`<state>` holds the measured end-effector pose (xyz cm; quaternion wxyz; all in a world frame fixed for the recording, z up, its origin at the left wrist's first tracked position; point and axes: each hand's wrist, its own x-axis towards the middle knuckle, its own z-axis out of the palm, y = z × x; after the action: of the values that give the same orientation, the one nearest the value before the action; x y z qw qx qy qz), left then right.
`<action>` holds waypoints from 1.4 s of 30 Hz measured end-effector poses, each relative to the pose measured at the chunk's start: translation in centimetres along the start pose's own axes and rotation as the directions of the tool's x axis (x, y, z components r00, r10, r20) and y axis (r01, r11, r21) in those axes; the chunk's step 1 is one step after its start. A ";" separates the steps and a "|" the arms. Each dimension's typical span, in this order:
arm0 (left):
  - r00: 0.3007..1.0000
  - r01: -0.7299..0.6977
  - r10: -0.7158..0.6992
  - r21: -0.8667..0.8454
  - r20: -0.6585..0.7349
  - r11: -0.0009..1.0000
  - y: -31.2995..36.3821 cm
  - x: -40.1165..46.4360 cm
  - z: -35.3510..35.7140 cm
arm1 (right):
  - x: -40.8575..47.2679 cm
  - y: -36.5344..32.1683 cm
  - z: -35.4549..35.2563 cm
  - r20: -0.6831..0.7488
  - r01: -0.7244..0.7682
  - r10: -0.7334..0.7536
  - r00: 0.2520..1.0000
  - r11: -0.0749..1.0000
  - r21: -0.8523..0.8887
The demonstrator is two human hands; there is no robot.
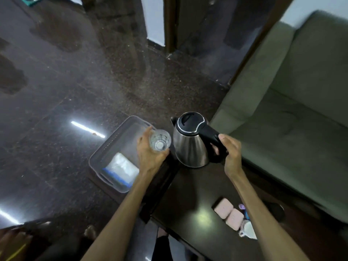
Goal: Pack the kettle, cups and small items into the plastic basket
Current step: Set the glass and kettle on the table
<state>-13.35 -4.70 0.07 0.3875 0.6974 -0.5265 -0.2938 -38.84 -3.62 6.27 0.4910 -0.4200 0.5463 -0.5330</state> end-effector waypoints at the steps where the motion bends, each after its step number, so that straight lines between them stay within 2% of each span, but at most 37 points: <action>1: 0.999 -0.024 0.024 0.003 0.036 1.000 1.2 -0.8 1.2 | -1.0 -0.4 -2.1 -0.008 0.008 -0.009 1.000 1.000 -0.006; 6: 0.962 -0.146 0.133 0.036 0.240 0.989 7.1 -6.1 7.0 | -7.1 -2.8 -12.9 -0.119 0.004 -0.006 0.993 1.000 -0.019; 11: 0.908 -0.207 0.183 0.022 0.378 0.978 12.8 -13.0 12.7 | -13.7 -7.2 -21.7 -0.173 -0.001 -0.022 0.985 0.991 -0.132; 16: 0.836 -0.246 0.221 -0.016 0.502 0.969 17.4 -19.9 16.5 | -20.1 -11.6 -28.7 -0.197 -0.041 -0.005 0.980 0.972 -0.230; 23: 0.707 -0.277 0.231 -0.039 0.668 0.960 21.8 -27.8 18.5 | -26.7 -15.4 -35.4 -0.242 -0.186 0.109 0.964 0.928 -0.322; 32: 0.632 -0.371 0.278 -0.033 0.723 0.928 25.0 -33.2 18.4 | -31.0 -19.5 -37.8 -0.304 -0.272 0.133 0.943 0.835 -0.479; 39: 0.639 -0.419 0.354 -0.077 0.683 0.905 26.8 -34.8 17.0 | -31.0 -22.0 -37.6 -0.299 -0.259 0.083 0.951 0.739 -0.621; 42: 0.663 -0.405 0.354 -0.081 0.660 0.911 27.2 -35.1 16.6 | -30.3 -22.4 -37.3 -0.295 -0.261 0.068 0.953 0.678 -0.687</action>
<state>-50.31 21.27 14.51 0.2026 0.4361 -0.7727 -0.4144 -72.05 30.73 29.41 0.2623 -0.4578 0.8029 -0.2775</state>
